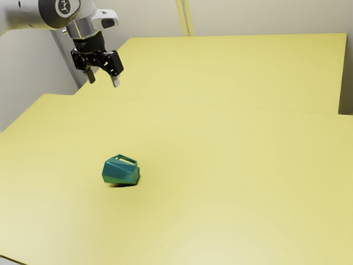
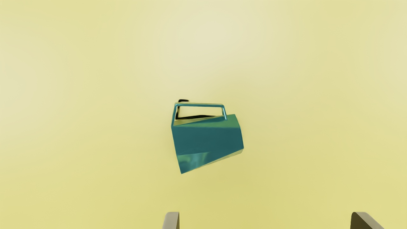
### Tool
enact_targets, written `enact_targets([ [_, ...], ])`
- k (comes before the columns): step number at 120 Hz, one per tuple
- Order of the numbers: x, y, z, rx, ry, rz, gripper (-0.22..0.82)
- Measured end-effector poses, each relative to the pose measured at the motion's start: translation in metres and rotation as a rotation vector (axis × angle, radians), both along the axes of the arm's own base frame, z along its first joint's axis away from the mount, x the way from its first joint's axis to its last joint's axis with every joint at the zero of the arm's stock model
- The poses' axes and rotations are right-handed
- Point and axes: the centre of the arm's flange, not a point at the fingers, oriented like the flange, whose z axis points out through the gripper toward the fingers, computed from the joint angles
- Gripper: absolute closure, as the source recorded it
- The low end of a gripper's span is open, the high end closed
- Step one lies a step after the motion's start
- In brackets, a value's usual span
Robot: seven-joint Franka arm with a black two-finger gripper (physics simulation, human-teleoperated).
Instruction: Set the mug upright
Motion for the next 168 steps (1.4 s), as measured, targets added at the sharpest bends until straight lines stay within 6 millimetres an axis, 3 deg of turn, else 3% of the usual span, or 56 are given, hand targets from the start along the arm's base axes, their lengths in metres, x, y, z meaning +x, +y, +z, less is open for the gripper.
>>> enact_targets([
  [41,-0.013,-0.002,0.007,0.001,-0.008,-0.007,0.02],
  [61,-0.026,0.002,-0.004,-0.019,-0.011,-0.001,0.02],
  [83,-0.037,0.047,-0.033,-0.094,-0.022,0.073,0.02],
  [117,-0.051,0.084,-0.071,-0.225,-0.076,0.122,0.02],
  [168,-0.084,0.137,-0.159,-0.474,-0.122,0.220,0.03],
])
